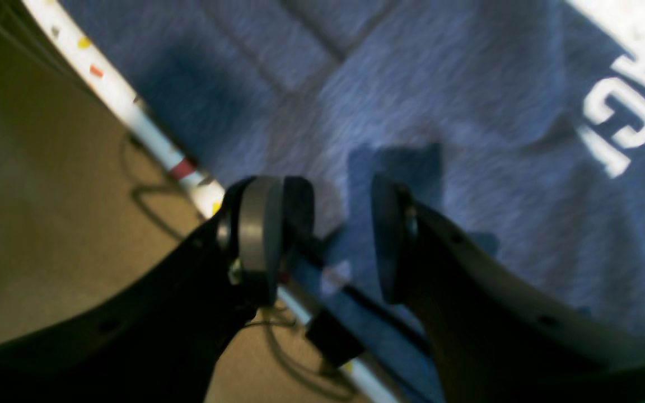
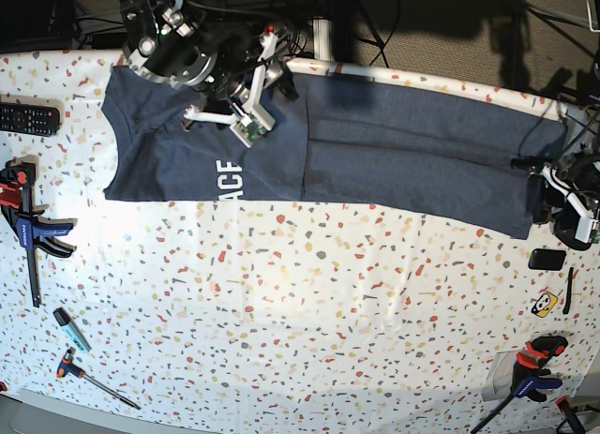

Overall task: Fold the T-shirt properly
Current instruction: 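Fold the hem end with the right gripper toward the collar, then grasp the collar end with the left gripper and fold it toward the right gripper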

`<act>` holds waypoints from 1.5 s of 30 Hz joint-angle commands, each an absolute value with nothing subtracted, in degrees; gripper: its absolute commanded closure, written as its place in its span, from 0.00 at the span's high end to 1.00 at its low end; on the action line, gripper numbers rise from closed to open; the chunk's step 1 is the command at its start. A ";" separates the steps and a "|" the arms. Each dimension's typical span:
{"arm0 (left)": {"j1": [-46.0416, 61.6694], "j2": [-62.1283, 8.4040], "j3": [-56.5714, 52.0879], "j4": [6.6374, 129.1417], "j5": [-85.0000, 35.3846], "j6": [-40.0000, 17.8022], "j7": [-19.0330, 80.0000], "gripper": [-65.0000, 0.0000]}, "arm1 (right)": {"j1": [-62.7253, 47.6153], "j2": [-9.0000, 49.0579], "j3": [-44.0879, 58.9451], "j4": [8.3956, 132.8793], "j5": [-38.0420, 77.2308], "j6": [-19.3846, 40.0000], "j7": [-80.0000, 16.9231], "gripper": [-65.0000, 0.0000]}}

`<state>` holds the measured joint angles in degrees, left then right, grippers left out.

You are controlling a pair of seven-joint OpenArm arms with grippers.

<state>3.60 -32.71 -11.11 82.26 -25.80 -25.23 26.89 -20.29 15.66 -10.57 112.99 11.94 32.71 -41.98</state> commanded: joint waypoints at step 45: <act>3.95 -29.26 -11.64 70.78 -29.82 -32.60 26.96 0.43 | -20.16 15.75 12.75 114.21 21.23 32.23 -40.10 0.41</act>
<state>4.56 -28.10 -11.27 70.11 -29.50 -31.99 27.20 -20.34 15.38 12.56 112.99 20.75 32.40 -41.36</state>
